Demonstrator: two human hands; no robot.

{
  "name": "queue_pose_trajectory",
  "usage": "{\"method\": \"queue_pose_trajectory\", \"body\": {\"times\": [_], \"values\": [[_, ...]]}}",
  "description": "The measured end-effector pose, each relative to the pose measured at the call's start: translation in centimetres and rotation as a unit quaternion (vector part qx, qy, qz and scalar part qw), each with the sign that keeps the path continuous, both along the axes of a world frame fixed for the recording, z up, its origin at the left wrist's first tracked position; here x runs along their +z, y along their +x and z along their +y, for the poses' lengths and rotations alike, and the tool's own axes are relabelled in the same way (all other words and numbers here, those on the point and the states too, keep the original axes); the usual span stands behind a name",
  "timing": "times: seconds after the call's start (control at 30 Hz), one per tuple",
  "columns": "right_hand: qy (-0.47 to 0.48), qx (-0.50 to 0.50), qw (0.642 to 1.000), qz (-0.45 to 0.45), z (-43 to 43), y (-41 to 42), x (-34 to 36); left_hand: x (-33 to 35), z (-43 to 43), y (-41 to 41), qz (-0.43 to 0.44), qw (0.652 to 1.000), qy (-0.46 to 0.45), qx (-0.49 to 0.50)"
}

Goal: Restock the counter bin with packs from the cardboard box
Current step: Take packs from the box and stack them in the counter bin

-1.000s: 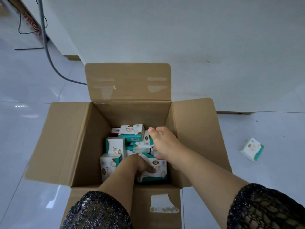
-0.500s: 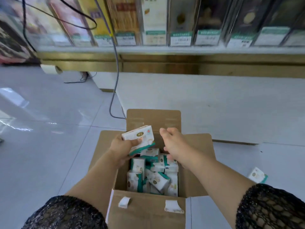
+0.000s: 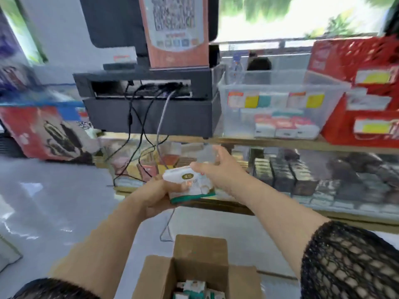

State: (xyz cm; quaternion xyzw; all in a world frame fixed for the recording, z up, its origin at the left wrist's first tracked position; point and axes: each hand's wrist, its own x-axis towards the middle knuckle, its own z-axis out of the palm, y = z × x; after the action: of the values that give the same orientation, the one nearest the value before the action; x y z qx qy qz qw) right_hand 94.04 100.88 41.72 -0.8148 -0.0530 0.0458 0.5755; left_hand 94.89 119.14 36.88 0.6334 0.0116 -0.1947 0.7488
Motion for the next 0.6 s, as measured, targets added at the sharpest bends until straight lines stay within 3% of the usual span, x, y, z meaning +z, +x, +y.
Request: {"method": "queue_pose_trajectory", "body": {"times": [0.07,0.27,0.6], "values": [[-0.003,0.010,0.999,-0.033,-0.7,-0.3,4.3,4.7,-1.0,-0.5,-0.034,0.999,-0.007,-0.040],[-0.030,-0.005,0.994,-0.101,-3.3,-0.7,15.3,16.5,-4.3,-1.0,-0.109,0.993,-0.004,-0.035],[0.023,-0.027,0.994,-0.100,-6.9,-1.0,24.5,27.0,-7.5,0.4,-0.147,0.988,-0.014,-0.051]]}}
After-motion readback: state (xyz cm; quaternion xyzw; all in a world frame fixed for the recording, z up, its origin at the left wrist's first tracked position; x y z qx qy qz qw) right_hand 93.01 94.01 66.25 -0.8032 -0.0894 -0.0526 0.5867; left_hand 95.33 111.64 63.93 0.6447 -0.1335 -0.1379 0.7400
